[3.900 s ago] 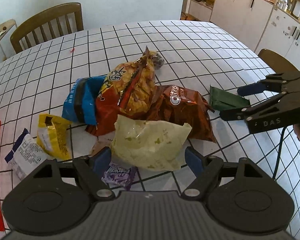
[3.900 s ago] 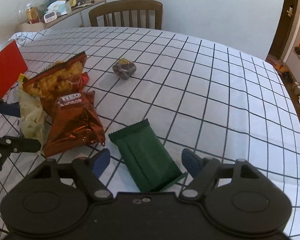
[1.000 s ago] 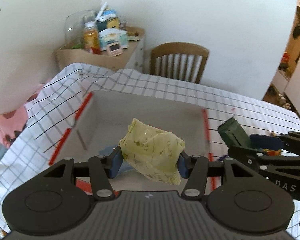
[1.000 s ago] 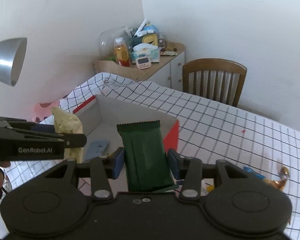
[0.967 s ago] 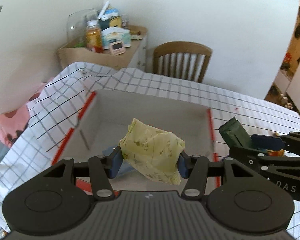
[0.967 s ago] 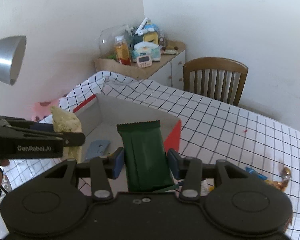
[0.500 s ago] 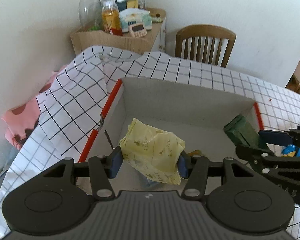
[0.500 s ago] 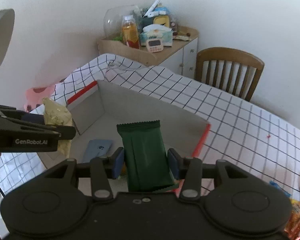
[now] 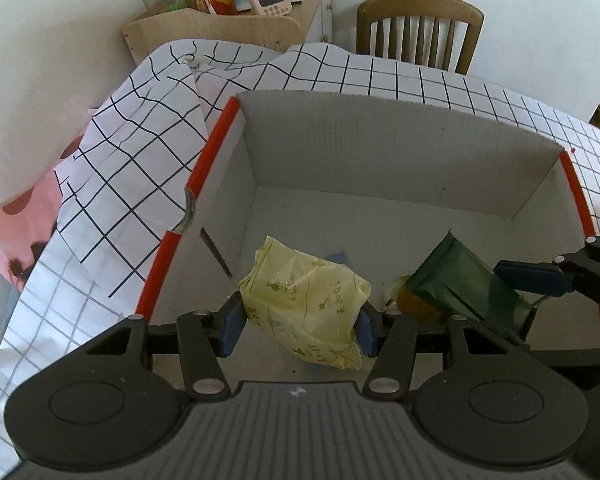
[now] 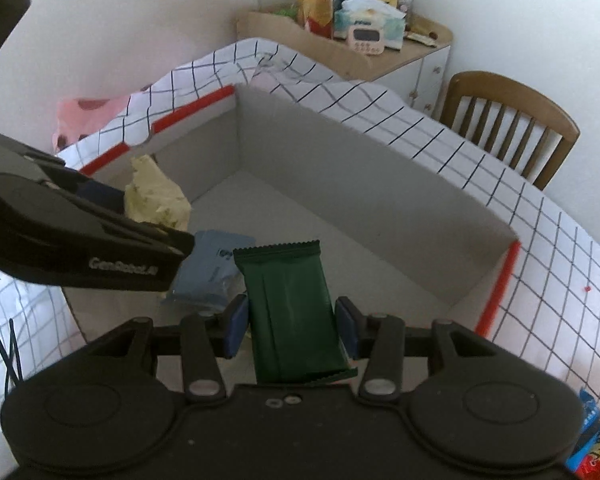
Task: Organize snacks
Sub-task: 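Carry both snacks over the red box and release them inside, then withdraw both tools from the box toward the remaining snacks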
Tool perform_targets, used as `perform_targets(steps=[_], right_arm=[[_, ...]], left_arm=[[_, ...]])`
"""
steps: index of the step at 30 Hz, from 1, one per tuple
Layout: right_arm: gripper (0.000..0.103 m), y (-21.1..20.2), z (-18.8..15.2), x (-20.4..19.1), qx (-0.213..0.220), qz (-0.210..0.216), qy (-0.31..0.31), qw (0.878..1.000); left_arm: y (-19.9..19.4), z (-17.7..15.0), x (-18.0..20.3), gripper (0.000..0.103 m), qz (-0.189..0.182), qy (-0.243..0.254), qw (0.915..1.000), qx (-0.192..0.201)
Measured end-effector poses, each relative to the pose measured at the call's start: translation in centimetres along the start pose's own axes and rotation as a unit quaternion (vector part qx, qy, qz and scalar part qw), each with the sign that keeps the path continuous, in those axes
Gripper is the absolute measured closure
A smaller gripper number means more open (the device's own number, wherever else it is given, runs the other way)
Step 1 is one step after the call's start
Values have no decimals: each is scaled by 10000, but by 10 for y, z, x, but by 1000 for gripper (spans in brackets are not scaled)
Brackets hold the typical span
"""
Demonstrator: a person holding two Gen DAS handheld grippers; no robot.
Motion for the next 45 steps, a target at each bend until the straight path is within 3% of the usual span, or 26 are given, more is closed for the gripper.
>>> perform_targets(steps=[11,20,23,45], right_arm=[[58,11,-3,-5,-218,-82,-108,9997],[52,0,-4,0,-88,-20,3,10000],[49,-6,-4,0,-29,-4,22,10000],[29,-102,-17,21,761,378,471,9953]], left_arm=[[21,-4,3,48,-18,29,9997,-259],[13,-7,1,44,-116,-97,9997,-180],[6,-7,-1,37,-99,-128,9998,-80],[-94,-24,16,36,-300,-205,9932,1105]])
Point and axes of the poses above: each gripper's, at about its wrist camera, not at the fingertips, and y roughly the way its jaws point, x to its right, z to its top, the point moved 2 cm from there along y, roughly the way its jaws point, and after that the axes turned 4 degrees about y, right-handed, at the moved point
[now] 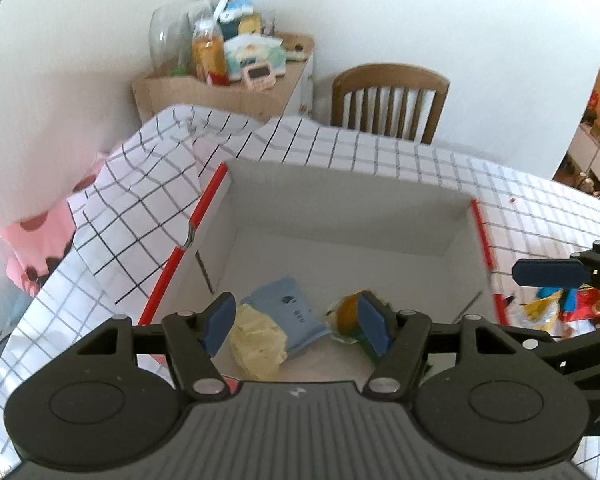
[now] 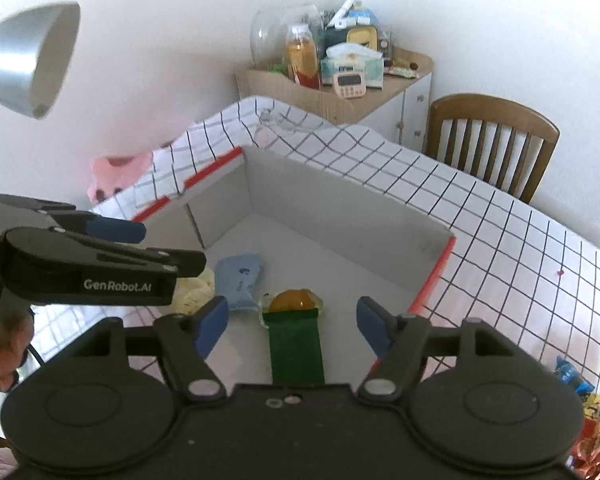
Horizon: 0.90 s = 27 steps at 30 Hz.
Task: Organize snacks
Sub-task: 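Withdraw both tools from the box toward the remaining snacks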
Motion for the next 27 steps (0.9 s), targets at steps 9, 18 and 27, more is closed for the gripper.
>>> perform_targets(steps=[9,18,27], right_arm=[[24,-52,-11,18,386,183,226,9988],[17,-107,-31,43,910,202,448,9946],[9,-156,-62,62,1289,241,473,9902]], left_arm=[[-46,-5,33,31,-161,69,9986,490],[-79,-26,76,30,-340,115,9962,789],[-107,-41,123,26,-598,206,9918,1112]])
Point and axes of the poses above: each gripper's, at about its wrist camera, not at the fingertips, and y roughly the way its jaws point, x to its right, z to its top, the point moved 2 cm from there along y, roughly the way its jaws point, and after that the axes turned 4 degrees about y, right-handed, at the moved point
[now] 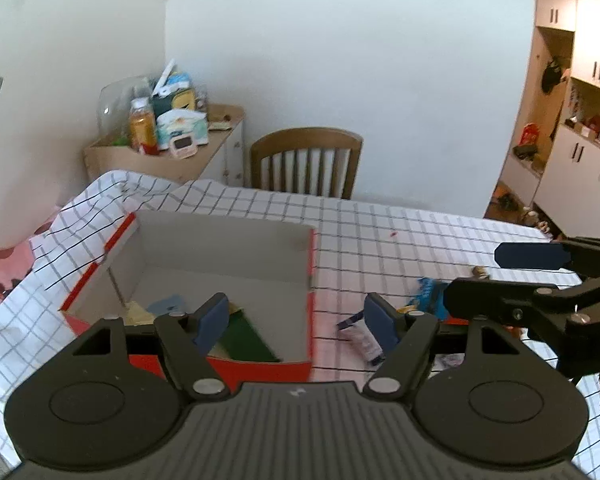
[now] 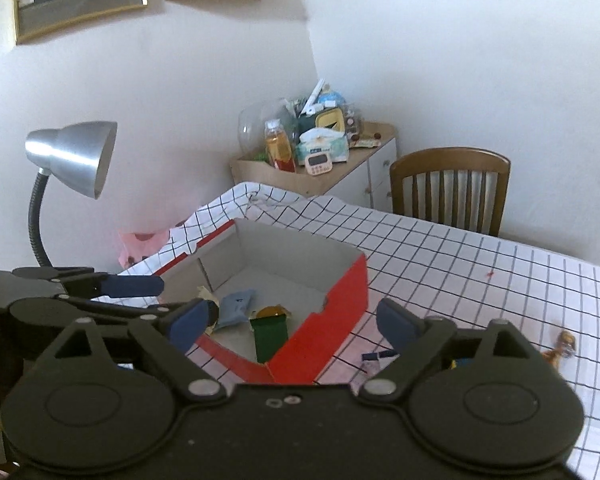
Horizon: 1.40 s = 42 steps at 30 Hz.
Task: Organize snacks
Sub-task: 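Withdraw both tools from the box toward the remaining snacks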
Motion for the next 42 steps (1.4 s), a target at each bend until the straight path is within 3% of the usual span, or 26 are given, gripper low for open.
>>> perform_targets(steps=[8,22,32,42], right_arm=[[2,-45,-15,31,287,-151,121,9994],[0,-84,-47,96,312,-556,530,9966],[0,-84,-69,158,23,-1152,761,9904],[1,-60,-87,204,-367,-1499,789,9849]], left_arm=[[-4,-4,47,25,-413,97,9990,149],[19,-20,120,22,-904,357,9952,-115],[56,-32,148,22,-903,528,9930,-540],[104,-47,157,22,-1033,109,9862,-1286]])
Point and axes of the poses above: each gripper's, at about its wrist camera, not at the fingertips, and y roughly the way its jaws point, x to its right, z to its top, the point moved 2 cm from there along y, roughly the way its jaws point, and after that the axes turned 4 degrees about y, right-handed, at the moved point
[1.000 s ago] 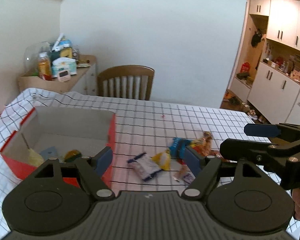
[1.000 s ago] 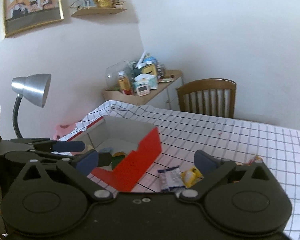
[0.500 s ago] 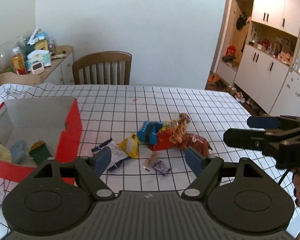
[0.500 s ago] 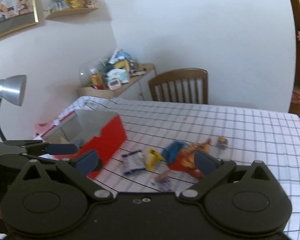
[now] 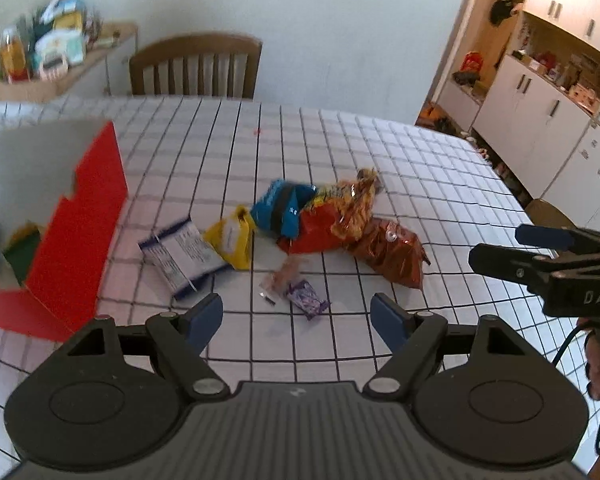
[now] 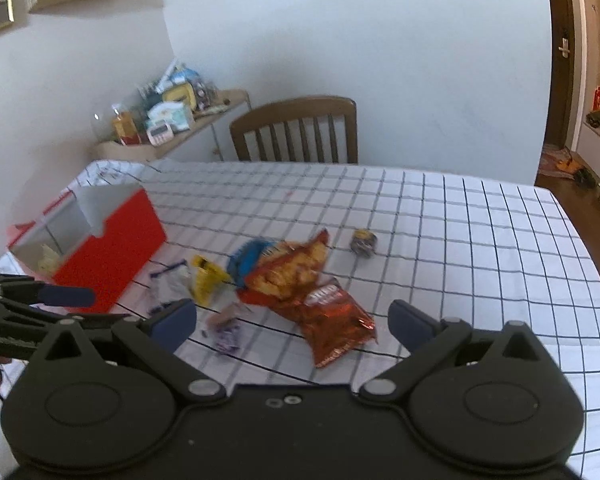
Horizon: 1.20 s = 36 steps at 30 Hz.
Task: Organize snacks
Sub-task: 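Withdraw both tools from the box toward the remaining snacks, then grasp the purple candy bar with the left tool while the right tool grasps the brown Oreo bag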
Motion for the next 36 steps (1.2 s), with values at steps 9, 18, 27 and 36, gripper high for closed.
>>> perform_targets(steps=[9,18,27,36], right_arm=[[4,45,-1,18,-371,-171,-232,9989],[10,90,4,27,-809,-102,-716,9941],[16,120,4,24,-1075,-40,-1270,9860],[26,132,0,24,-1191,19,-1320,9841]], left_arm=[[51,6,10,23,24,-404,9979,-497],[90,10,6,31,188,-916,9926,-769],[111,11,13,42,387,-869,9916,-879],[120,8,17,56,591,-807,9907,-917]])
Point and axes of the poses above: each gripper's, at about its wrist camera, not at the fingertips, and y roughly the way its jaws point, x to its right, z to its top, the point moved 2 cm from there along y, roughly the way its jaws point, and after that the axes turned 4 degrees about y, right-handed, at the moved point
